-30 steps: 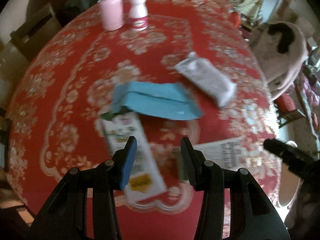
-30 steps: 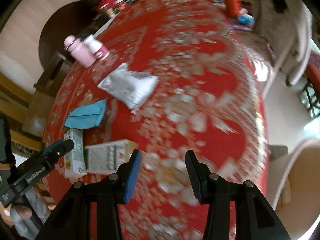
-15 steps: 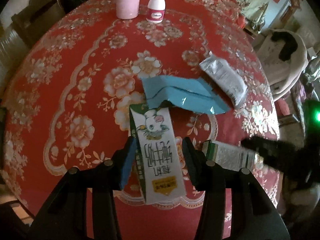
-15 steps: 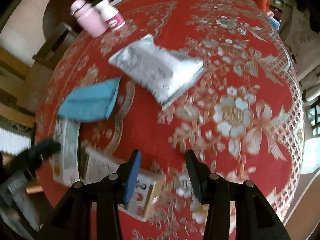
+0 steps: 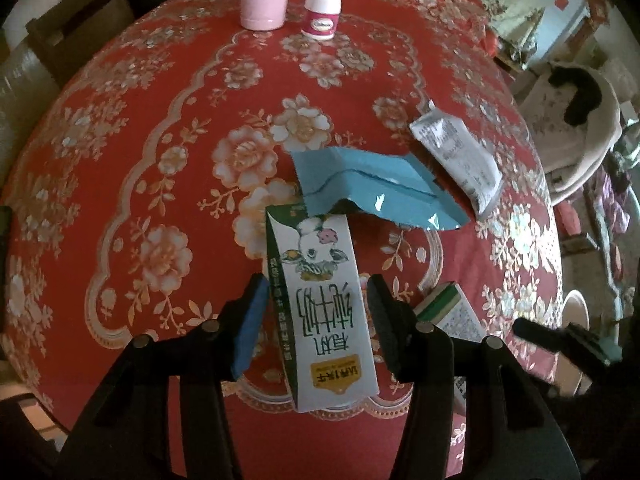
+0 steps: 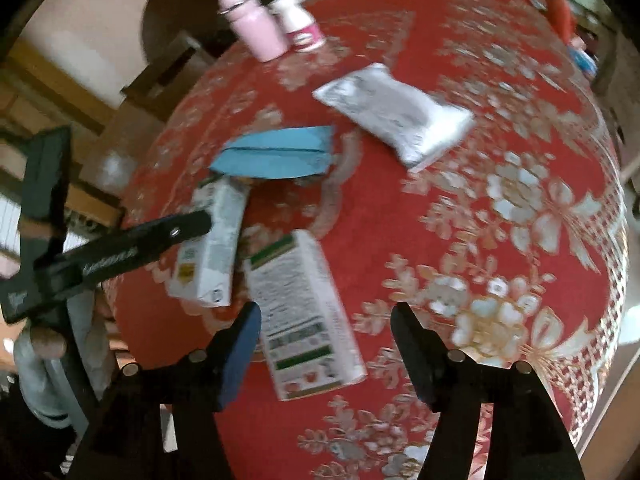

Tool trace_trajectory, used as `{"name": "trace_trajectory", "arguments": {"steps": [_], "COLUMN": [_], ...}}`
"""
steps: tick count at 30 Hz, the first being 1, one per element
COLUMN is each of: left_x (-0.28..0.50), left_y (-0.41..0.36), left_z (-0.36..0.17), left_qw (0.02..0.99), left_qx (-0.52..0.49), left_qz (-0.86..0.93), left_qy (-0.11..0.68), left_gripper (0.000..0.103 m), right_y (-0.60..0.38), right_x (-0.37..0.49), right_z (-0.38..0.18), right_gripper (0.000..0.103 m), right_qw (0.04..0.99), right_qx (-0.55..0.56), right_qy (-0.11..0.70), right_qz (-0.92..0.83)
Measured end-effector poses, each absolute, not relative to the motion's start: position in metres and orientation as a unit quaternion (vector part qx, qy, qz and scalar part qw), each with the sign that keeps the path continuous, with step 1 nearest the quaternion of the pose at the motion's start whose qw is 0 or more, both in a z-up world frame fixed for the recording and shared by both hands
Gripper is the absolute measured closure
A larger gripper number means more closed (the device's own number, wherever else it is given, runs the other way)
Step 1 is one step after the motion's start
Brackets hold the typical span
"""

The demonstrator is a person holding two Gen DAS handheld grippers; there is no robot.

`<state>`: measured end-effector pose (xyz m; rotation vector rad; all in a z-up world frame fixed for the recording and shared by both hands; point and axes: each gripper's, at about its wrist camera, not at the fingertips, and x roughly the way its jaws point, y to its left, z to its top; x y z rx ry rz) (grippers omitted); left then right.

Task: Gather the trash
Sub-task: 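Grasp the cow-print milk carton with the left tool while the right tool grasps the Watermelon Frost box, then carry the milk carton and Watermelon Frost box toward the white bucket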

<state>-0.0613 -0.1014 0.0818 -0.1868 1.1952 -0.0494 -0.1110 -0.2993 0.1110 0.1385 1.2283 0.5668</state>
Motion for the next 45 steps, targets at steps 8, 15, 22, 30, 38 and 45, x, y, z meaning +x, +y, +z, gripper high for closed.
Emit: {"name": "trace_trajectory", "arguments": {"steps": [8,15,22,30,38,45], "left_x": [-0.060,-0.059,-0.060,-0.068,-0.091,-0.101], "left_y": [-0.107,-0.107,-0.109,-0.108,-0.134,-0.184], "left_z": [0.071,0.069,0.059,0.053,0.084,0.089], "left_qw": [0.818,0.816,0.802,0.795,0.818,0.810], "left_qx": [-0.081,-0.093,-0.094,-0.106,-0.096,-0.076], "left_qz": [-0.042,-0.043,-0.044,-0.052,-0.094,-0.140], "left_qy": [0.567,0.569,0.588,0.594,0.559,0.564], "left_gripper": [0.051,0.050,0.048,0.050,0.051,0.051], "right_y": [-0.262,-0.272,-0.269,-0.268,-0.319,-0.358], "right_x": [-0.105,-0.107,-0.113,-0.116,-0.114,-0.121], "right_z": [0.087,0.089,0.088,0.087,0.110,0.122], "right_gripper": [0.038,0.047,0.047,0.048,0.048,0.048], "right_qw": [0.778,0.779,0.782,0.787,0.805,0.818], "right_qx": [-0.001,0.012,0.008,0.004,0.067,0.101], "right_qy": [0.577,0.577,0.576,0.574,0.555,0.543], "right_qz": [0.248,0.245,0.236,0.225,0.198,0.160]}}
